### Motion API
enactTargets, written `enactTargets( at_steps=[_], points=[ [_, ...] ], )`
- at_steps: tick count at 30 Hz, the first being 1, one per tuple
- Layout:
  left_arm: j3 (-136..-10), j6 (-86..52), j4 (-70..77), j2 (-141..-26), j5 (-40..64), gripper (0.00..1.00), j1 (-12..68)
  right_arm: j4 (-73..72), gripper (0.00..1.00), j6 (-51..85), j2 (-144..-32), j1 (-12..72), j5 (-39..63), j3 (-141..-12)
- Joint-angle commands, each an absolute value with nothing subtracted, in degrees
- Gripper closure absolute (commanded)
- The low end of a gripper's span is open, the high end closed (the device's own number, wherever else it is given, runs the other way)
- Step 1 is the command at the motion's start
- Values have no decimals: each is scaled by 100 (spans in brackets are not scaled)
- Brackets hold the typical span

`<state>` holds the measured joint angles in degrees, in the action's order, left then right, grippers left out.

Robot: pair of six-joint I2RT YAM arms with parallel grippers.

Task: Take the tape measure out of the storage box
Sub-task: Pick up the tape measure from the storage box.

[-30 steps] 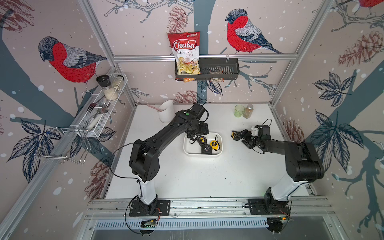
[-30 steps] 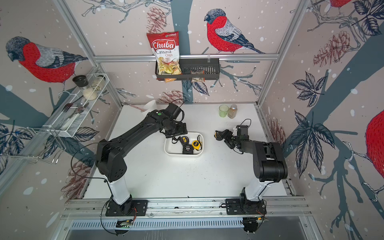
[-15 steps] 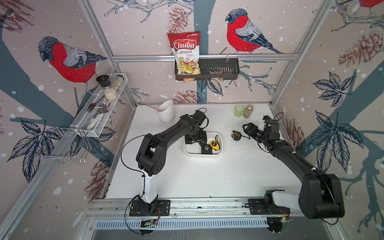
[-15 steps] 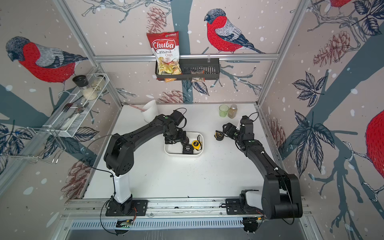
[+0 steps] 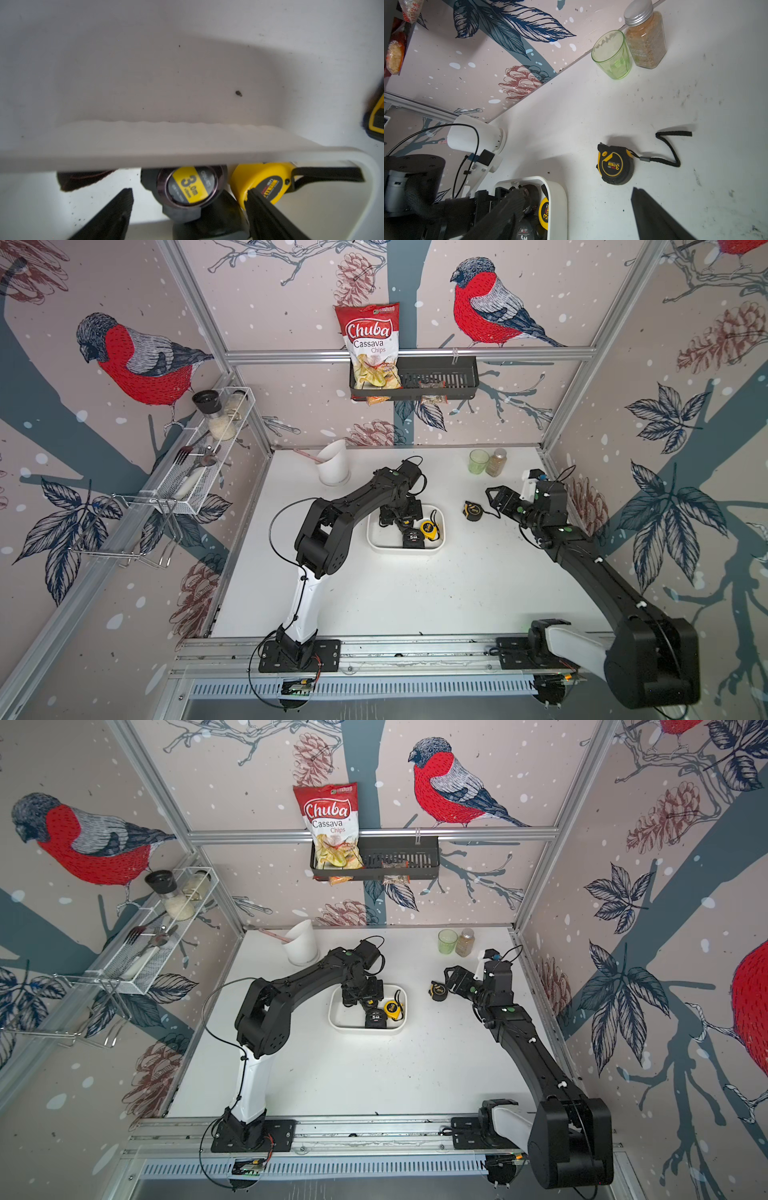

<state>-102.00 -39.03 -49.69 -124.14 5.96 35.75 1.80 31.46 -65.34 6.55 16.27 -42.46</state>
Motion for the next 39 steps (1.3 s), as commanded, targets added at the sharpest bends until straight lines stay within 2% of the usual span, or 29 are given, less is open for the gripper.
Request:
enactTargets(
  at_steps=[1, 7, 15, 16, 18, 22, 27, 32, 39],
  points=[
    [-10317, -3928, -4988, -12500, 591, 11, 3595, 220, 12, 3072, -6445, 650, 1801, -4270],
    [-10379, -4099, -4879, -12697, 458, 13, 3595, 189, 11, 3098, -6390, 648, 1941, -4250],
    [-10324, -4210, -4784, -12760, 30, 29, 3691, 149, 12, 3059, -6334, 526, 2109, -4210],
    [-10310, -4219, -4773, -12750, 10, 34, 3691, 143, 12, 3050, -6337, 502, 2109, -4210],
    [-10317, -4219, -4772, -12690, -26, 59, 3698, 175, 12, 3019, -6350, 468, 2144, -4209],
    [-10312, -4210, -4815, -12424, -138, 99, 3713, 131, 13, 3006, -6392, 458, 2257, -4134],
    [-10517, -4195, -4898, -12011, -259, 100, 3685, -50, 13, 2981, -6592, 557, 2729, -3993],
    [-11237, -4123, -5344, -11888, -119, 100, 3708, -7, 13, 2816, -6846, 815, 3557, -3929],
    [-11274, -4509, -5234, -11582, 250, 100, 3683, -515, 12, 3162, -6441, 1349, 4388, -3663]
  ],
)
